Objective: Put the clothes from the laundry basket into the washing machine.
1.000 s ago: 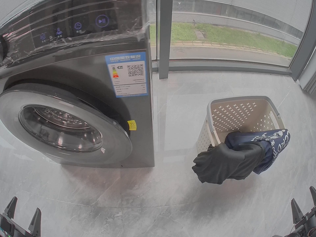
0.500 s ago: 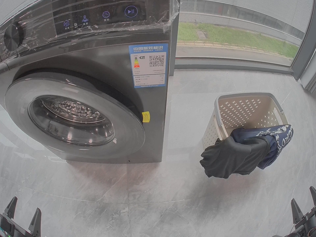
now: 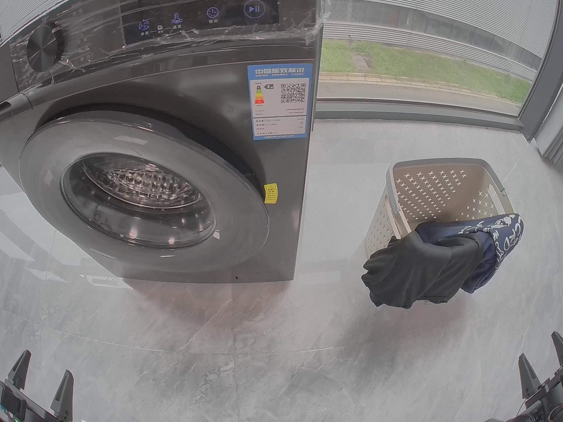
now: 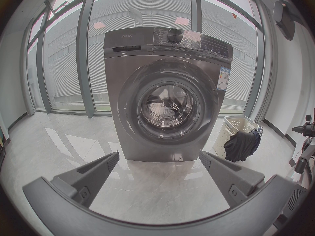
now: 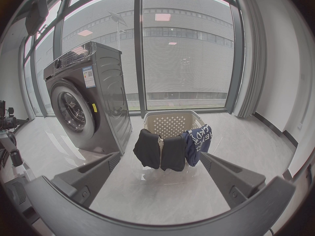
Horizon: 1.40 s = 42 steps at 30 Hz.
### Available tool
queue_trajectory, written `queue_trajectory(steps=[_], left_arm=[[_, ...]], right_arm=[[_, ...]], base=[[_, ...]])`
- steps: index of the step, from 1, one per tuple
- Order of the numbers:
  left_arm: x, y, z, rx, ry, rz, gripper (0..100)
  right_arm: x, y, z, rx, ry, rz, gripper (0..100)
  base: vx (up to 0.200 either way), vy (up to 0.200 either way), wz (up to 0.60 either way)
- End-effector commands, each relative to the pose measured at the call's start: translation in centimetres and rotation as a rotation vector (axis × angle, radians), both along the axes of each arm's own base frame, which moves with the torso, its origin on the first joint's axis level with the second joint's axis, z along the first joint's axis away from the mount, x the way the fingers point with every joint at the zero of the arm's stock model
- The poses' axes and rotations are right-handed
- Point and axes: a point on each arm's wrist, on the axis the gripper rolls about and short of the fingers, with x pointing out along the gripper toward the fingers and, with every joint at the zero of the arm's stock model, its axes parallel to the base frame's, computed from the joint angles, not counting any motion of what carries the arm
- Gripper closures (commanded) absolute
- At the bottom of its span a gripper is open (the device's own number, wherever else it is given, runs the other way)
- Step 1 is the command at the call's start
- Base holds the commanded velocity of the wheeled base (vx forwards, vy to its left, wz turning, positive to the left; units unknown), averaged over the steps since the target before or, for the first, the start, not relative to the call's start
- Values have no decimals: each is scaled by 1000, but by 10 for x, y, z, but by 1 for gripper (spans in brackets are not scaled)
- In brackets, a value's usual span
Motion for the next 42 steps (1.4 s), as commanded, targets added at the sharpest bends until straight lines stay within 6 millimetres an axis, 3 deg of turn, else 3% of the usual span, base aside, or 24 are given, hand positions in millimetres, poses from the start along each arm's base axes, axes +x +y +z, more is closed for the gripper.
queue_trajectory(steps=[1, 17, 29, 35, 42], left_arm=[[1, 0, -5, -1, 7, 0, 0], [1, 0, -5, -1, 9, 0, 0], [1, 0, -5, -1, 6, 0, 0], [1, 0, -5, -1, 9, 0, 0], [1, 0, -5, -1, 7, 0, 0]], right_arm=[[0, 0, -5, 0, 1, 1, 0], [0, 0, -5, 0, 1, 1, 0], [0, 0, -5, 0, 1, 1, 0], [0, 0, -5, -2, 1, -2, 0], [0, 0, -5, 0, 0, -3, 0]], base=[[0, 200, 0], [0, 200, 0], [0, 0, 0], [0, 200, 0], [0, 0, 257]])
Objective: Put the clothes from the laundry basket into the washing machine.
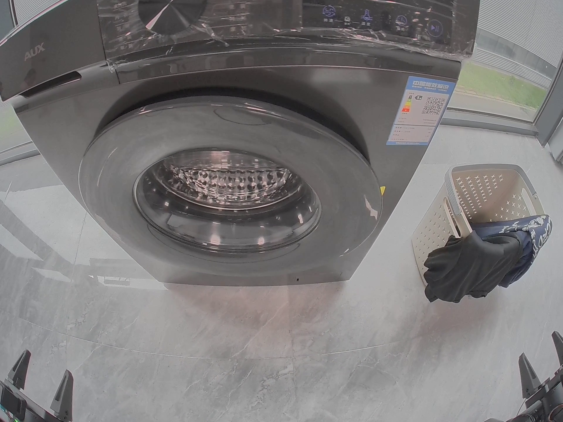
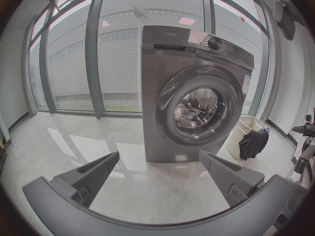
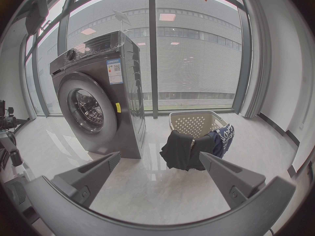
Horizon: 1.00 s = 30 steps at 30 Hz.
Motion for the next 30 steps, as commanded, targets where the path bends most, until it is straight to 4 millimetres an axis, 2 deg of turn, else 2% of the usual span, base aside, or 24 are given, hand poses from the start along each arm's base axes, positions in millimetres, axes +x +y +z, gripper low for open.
queue_trajectory(steps=[1, 3, 26, 30], left_arm=[[1, 0, -5, -1, 7, 2, 0], [1, 0, -5, -1, 9, 1, 0], [1, 0, -5, -2, 9, 5, 0], [1, 0, -5, -2, 7, 5, 0]], right_arm=[[0, 0, -5, 3, 2, 2, 0], [0, 0, -5, 3, 2, 2, 0], [0, 0, -5, 3, 4, 2, 0], [0, 0, -5, 3, 2, 2, 0]], base=[[0, 0, 600], [0, 0, 600], [0, 0, 0], [0, 200, 0]])
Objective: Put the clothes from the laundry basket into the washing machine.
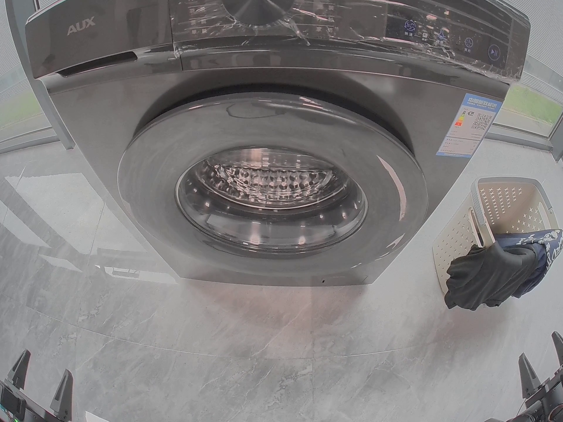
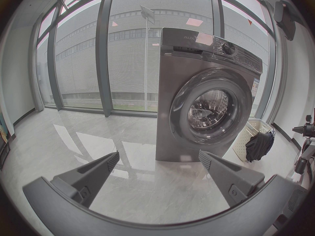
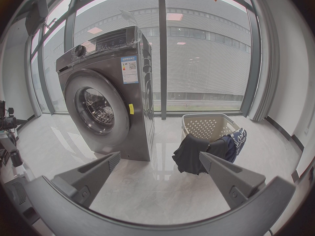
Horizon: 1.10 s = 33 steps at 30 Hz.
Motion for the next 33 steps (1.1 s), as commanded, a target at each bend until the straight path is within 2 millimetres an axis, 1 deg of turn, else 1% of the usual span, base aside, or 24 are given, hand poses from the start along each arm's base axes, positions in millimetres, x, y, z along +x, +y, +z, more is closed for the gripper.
queue_trajectory(steps=[1, 5, 12, 15, 20, 32, 33], left_arm=[[1, 0, -5, -1, 9, 0, 0], [1, 0, -5, -1, 9, 0, 0], [1, 0, -5, -1, 9, 0, 0], [1, 0, -5, -2, 9, 0, 0], [1, 0, -5, -1, 7, 2, 0], [1, 0, -5, -1, 9, 2, 0], [1, 0, -5, -2, 7, 2, 0]], right_arm=[[0, 0, -5, 1, 1, 0, 0], [0, 0, -5, 0, 3, -7, 0], [0, 0, -5, 0, 1, -5, 0], [0, 0, -5, 1, 1, -5, 0], [0, 0, -5, 1, 1, -7, 0], [0, 0, -5, 0, 1, -5, 0], [0, 0, -5, 0, 1, -5, 0]], base=[[0, 200, 0], [0, 200, 0], [0, 0, 0], [0, 0, -600], [0, 0, 0], [0, 200, 0], [0, 0, 0]])
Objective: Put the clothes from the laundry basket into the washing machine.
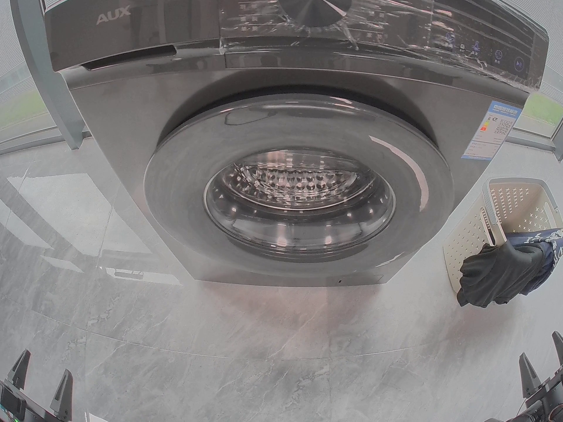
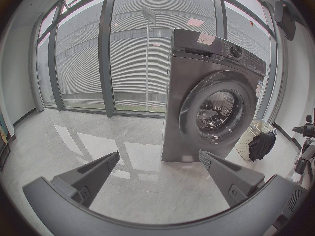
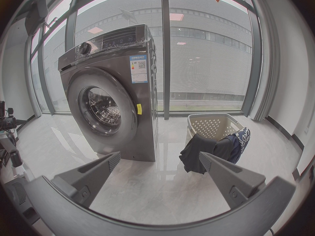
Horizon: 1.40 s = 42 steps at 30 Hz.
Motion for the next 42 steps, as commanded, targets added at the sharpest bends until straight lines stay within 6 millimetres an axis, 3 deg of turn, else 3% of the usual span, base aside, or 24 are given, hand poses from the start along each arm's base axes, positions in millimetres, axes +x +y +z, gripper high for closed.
queue_trajectory(steps=[1, 11, 17, 32, 42], left_arm=[[1, 0, -5, 0, 7, 1, 0], [1, 0, -5, -1, 6, 1, 0], [1, 0, -5, -1, 7, 1, 0], [1, 0, -5, 0, 9, 3, 0], [1, 0, -5, 0, 7, 3, 0]], right_arm=[[0, 0, -5, -1, 3, 2, 0], [0, 0, -5, -1, 2, 5, 0], [0, 0, -5, -1, 2, 6, 0], [0, 0, -5, -1, 2, 6, 0], [0, 0, -5, 0, 0, 9, 0]], base=[[0, 0, 0], [0, 0, -180], [0, 200, 0], [0, 0, 0], [0, -200, 0]])
